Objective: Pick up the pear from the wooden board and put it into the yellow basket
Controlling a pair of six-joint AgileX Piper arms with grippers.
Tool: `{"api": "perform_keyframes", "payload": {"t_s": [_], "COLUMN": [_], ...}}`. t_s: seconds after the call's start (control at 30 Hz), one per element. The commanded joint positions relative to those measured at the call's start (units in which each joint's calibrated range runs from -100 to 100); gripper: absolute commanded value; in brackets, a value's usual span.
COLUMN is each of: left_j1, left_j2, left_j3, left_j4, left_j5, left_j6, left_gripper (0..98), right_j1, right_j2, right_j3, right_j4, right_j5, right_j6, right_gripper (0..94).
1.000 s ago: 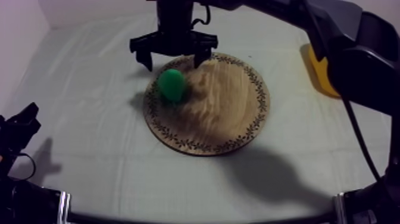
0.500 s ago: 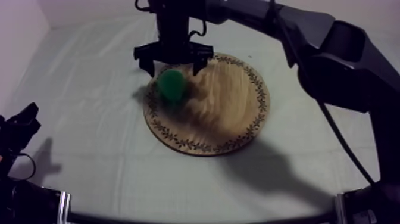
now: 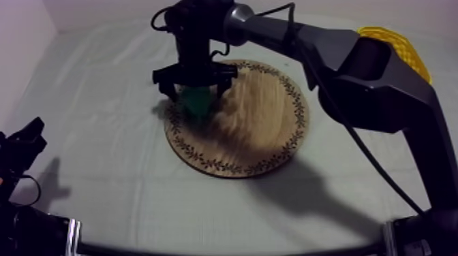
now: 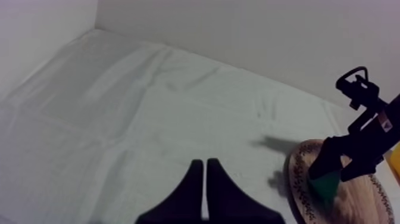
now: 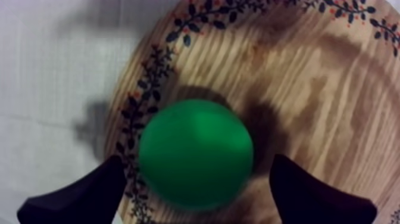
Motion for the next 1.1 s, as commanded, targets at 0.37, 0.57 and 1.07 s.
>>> {"api": "perform_keyframes", "payload": {"t_s": [0.37,0.57,1.07], "left_j1": [0.0,0.0,0.0], "left_j2": [0.0,0.0,0.0], "left_j3": [0.0,0.0,0.0], "left_j4": [-0.02,-0.02,-0.02], "left_j5": [0.0,0.0,0.0], "left_j6": [0.0,0.0,0.0], "left_gripper": [0.1,0.1,0.1], "right_j1": [0.7,0.9,11.6], "right_j2": [1.8,-4.2,-31.6], "right_j3": [-1.6,1.7,17.9], "right_j4": [0.5,0.9,7.2], "right_j5": [-0.2,0.2,-1.6], "right_j6": [1.3,2.3,11.6], "right_gripper": [35.2,33.8,33.5]}}
